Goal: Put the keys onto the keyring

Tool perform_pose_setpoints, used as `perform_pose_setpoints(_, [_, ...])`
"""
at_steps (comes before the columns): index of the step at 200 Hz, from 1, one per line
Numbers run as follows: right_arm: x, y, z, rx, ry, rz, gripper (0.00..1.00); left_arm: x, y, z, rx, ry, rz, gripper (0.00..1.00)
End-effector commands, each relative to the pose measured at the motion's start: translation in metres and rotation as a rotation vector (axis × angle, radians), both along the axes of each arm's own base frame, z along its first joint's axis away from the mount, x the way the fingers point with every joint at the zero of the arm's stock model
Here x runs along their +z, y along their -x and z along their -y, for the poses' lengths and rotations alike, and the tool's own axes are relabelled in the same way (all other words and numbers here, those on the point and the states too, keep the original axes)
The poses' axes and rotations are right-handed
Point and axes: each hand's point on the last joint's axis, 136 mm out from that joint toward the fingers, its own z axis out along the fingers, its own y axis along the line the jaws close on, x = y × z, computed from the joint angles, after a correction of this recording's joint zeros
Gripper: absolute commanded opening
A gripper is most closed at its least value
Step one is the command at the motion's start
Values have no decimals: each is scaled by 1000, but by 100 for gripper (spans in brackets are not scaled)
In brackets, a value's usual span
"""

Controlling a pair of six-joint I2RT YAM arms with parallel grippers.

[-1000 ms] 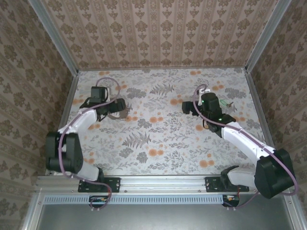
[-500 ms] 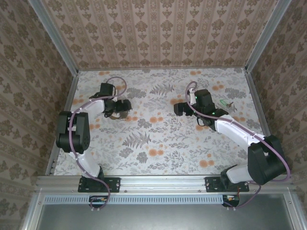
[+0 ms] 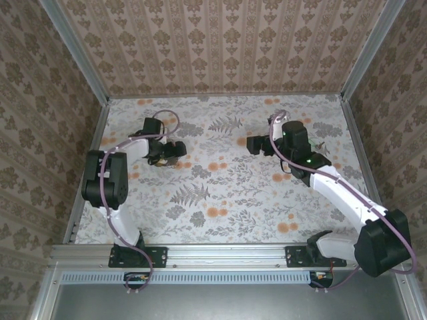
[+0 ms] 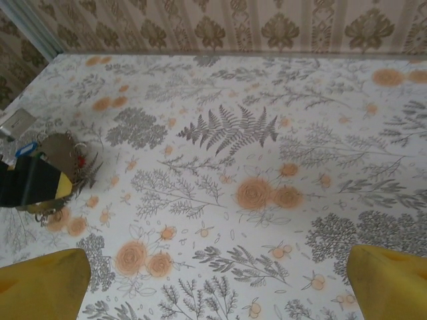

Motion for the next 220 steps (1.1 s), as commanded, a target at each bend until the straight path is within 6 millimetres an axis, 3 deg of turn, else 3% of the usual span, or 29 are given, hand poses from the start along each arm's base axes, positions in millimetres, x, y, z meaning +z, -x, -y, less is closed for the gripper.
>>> perform_pose_setpoints(1, [-6, 1, 11, -33, 16, -7, 100, 4, 27, 33, -45, 142, -67, 98])
perform_pose_setpoints(69, [-6, 14, 25, -63, 14, -14, 100, 8, 78, 103, -129, 295, -117, 98])
perform_pose_setpoints(96, [-26, 21, 29, -68, 36, -62, 100, 22, 102, 139, -190, 368, -127, 98])
perform_pose_setpoints(127, [-55, 31, 29, -58, 46, -157, 100, 50, 112, 155, -218, 463, -109, 98])
perform_pose_setpoints(167, [-81, 47, -1, 61, 42, -254, 91, 81, 113, 139, -262, 391, -34, 98])
perform_pose_setpoints(220, [-129, 86, -65, 231, 23, -398, 74, 78, 126, 70, -205, 190, 37, 94])
